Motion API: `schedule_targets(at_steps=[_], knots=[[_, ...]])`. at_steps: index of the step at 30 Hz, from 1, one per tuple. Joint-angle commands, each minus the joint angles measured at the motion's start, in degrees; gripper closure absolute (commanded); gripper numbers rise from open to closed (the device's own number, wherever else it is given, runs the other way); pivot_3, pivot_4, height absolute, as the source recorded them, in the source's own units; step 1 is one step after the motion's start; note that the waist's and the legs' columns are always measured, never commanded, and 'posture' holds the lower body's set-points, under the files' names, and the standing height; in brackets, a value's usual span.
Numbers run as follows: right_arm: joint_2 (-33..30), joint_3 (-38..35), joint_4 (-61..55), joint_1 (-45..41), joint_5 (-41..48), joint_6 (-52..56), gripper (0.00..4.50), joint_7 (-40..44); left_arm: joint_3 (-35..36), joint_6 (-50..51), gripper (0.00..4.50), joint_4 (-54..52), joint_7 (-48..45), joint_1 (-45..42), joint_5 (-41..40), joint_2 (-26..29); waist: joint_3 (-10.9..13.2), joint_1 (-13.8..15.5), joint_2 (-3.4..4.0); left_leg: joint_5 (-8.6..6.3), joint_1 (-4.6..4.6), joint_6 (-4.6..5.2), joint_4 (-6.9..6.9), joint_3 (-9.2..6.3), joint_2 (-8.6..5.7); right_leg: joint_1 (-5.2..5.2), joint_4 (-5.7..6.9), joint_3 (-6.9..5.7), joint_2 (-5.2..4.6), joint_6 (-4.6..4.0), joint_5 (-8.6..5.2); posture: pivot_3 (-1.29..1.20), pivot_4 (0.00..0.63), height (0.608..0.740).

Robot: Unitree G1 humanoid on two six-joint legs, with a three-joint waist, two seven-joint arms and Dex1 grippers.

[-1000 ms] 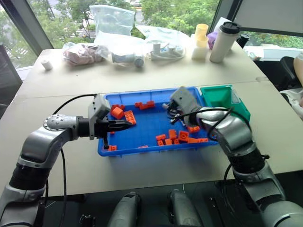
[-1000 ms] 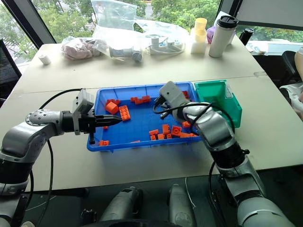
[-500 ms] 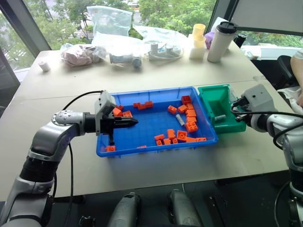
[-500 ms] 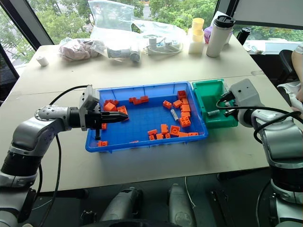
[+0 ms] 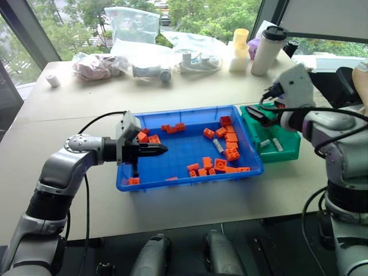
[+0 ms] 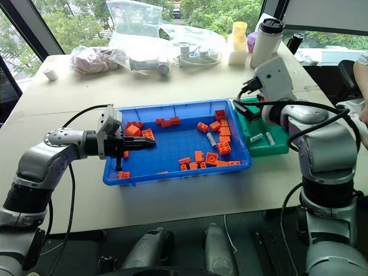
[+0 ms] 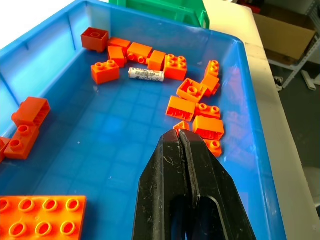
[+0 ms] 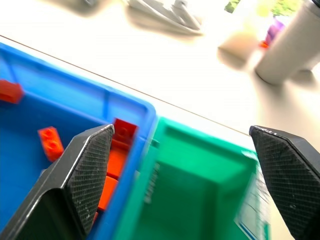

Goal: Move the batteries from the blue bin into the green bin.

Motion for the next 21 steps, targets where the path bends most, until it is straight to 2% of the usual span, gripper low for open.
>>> schedule_targets(at_steps=[1, 4, 7, 21], knots=[[4.7, 5.0, -1.1, 1.0, 0.9, 1.4, 0.04, -2.1, 1.1, -0.2, 4.5, -1.8, 0.4, -0.1, -0.2, 0.3, 0.0, 0.4, -0.01, 0.0, -0.02, 0.0, 0.03, -0.04, -0.03, 0.02, -0.01, 0.0, -0.03, 0.0, 0.0, 0.0, 0.15, 0.74], [6.3, 10.1, -0.5, 6.8, 1.3, -1.5, 0.04, -0.9, 2.0, 0.3, 4.5, -3.0, 1.2, 1.0, -0.7, 0.7, 0.0, 0.5, -0.03, 0.0, -0.06, 0.0, 0.05, -0.08, -0.11, 0.03, -0.05, -0.01, -0.1, 0.0, 0.0, 0.0, 0.15, 0.74], [5.9, 11.8, 1.7, 10.2, -0.1, -4.4, 0.04, -1.7, 2.7, 1.1, 4.5, -4.3, 2.0, 1.8, -1.5, 0.7, 0.0, 0.2, -0.03, -0.01, -0.08, 0.01, 0.04, -0.05, -0.16, 0.02, -0.08, -0.01, -0.12, 0.0, 0.0, 0.0, 0.15, 0.74], [7.4, 12.5, 9.8, 12.5, -0.5, -9.0, 0.04, -1.7, 4.3, 2.4, 4.5, -7.0, 4.5, 3.9, -2.4, 0.8, 0.0, 0.1, -0.03, 0.0, 0.0, 0.0, 0.02, -0.04, -0.08, -0.01, 0.05, -0.02, -0.02, 0.0, 0.0, 0.0, 0.15, 0.74]])
